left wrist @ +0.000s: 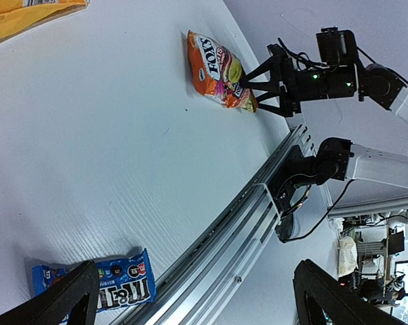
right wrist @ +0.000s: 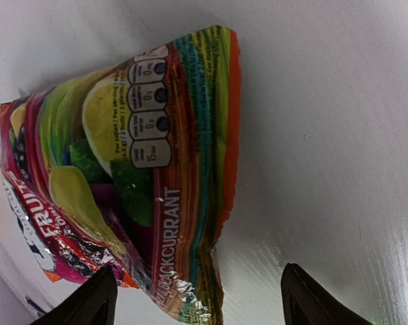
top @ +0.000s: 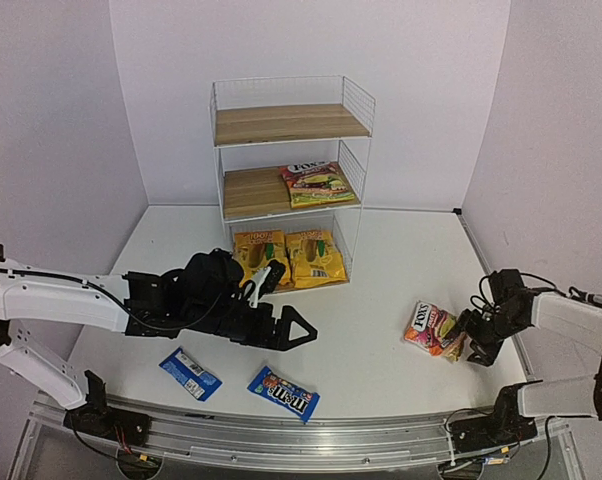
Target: Place and organize the candy bags onto the shelf
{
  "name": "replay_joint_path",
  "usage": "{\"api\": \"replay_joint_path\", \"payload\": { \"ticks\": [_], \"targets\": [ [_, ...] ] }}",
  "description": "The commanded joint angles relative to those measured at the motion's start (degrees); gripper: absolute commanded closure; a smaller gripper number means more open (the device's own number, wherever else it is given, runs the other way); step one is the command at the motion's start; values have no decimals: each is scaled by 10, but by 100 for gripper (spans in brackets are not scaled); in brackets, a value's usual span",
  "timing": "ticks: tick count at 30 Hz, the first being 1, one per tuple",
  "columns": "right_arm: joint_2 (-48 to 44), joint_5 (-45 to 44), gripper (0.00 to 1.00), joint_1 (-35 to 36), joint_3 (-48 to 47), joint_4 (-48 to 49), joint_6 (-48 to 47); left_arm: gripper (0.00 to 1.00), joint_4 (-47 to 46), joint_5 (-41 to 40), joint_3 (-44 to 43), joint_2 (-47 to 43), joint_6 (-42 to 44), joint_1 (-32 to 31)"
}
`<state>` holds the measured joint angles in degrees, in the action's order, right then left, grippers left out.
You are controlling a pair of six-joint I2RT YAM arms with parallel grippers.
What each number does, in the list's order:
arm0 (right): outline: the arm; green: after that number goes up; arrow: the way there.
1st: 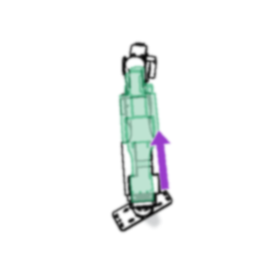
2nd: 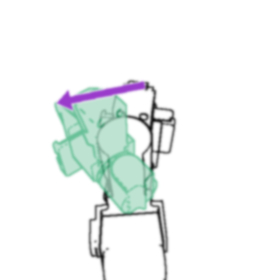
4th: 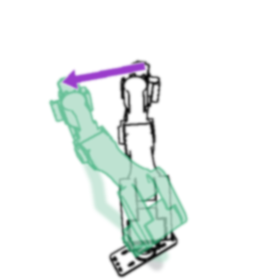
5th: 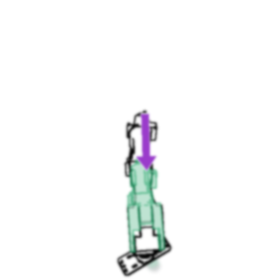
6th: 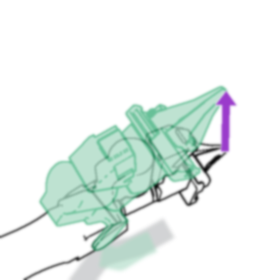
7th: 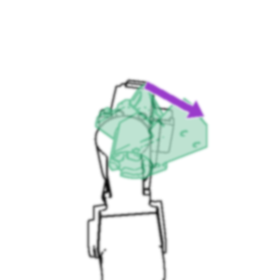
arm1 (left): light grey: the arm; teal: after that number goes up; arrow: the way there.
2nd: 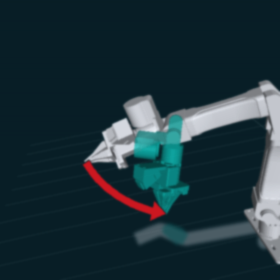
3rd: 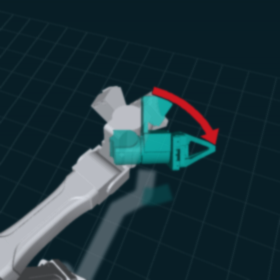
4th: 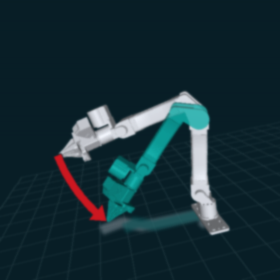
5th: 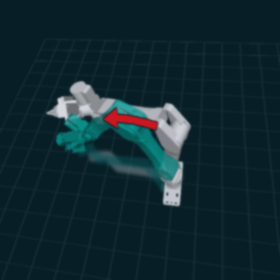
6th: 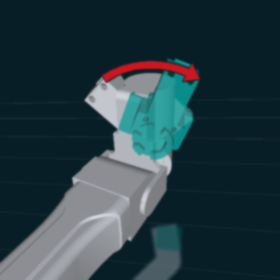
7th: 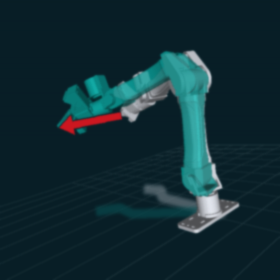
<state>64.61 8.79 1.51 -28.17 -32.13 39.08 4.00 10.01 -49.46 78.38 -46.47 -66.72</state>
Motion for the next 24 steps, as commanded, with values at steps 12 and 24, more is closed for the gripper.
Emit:
{"api": "replay_joint_path", "payload": {
  "ticks": [12, 24],
  "targets": [
    [-7, 156, 90, -45, 78, 242, 5, 0, -57, 2, -29, 40, 4, -1],
    [-193, 338, 100, -23, 17, 241, 114, 0, -193, -13, -47, 117, -62, 5]
  ]
}}
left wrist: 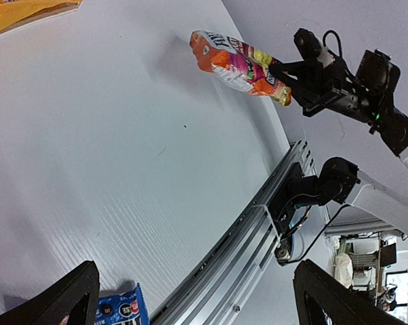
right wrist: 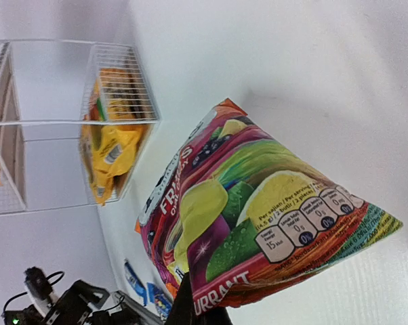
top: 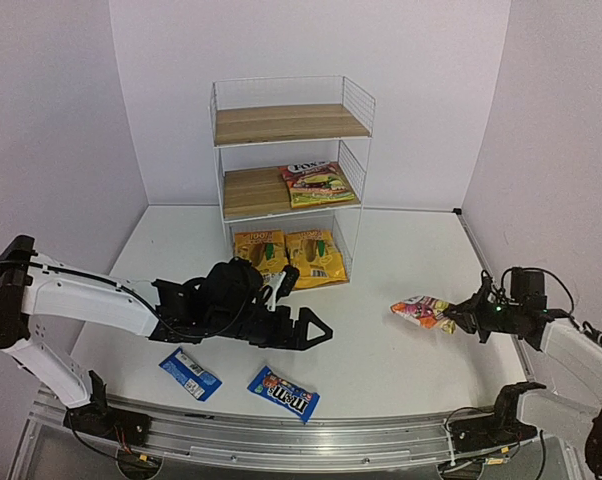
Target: Place and organize the candy bags onto the shelf
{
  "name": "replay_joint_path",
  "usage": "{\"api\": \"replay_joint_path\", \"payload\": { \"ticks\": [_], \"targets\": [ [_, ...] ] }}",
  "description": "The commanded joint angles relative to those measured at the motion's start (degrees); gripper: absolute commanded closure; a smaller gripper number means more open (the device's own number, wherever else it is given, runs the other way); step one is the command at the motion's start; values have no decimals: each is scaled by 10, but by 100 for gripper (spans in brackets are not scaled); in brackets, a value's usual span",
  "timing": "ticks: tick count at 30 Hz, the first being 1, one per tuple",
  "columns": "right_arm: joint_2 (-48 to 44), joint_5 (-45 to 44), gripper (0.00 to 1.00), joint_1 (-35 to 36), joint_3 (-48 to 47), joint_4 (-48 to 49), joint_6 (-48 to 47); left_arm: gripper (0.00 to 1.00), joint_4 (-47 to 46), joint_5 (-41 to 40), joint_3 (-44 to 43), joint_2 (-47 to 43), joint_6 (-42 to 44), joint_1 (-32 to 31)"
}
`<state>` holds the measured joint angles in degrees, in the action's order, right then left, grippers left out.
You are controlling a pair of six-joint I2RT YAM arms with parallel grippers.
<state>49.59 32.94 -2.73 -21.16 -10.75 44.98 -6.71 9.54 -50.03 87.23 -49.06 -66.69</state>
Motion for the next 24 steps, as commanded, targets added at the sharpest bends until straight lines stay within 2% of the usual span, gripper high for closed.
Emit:
{"api": "replay_joint_path", "payload": {
  "ticks": [1, 4, 9, 12, 16, 20, 24],
  "targets": [
    [-54, 99, 100, 35, -61, 28, 66, 0, -101, -7, -46, 39, -46, 8],
    [-61, 52, 100, 132, -99, 28, 76, 0, -165, 6, -51, 64, -89, 18],
    [-14, -75, 100, 302, -160, 28, 60, 0, -224, -10, -72, 98, -158, 29],
    [26, -112, 100, 348, -196, 30, 33, 0, -252, -52, -56, 94, -185, 30],
    [60, -115, 100, 387, -227, 42, 18, 0, -301, -86, -11, 75, -220, 34],
    [74, -132, 100, 422, -237, 58, 1, 1, -352, -73, 20, 72, -269, 45],
    [82, -148, 100, 441, -230, 108, -13, 1, -347, -42, 15, 80, -304, 46]
  ]
}}
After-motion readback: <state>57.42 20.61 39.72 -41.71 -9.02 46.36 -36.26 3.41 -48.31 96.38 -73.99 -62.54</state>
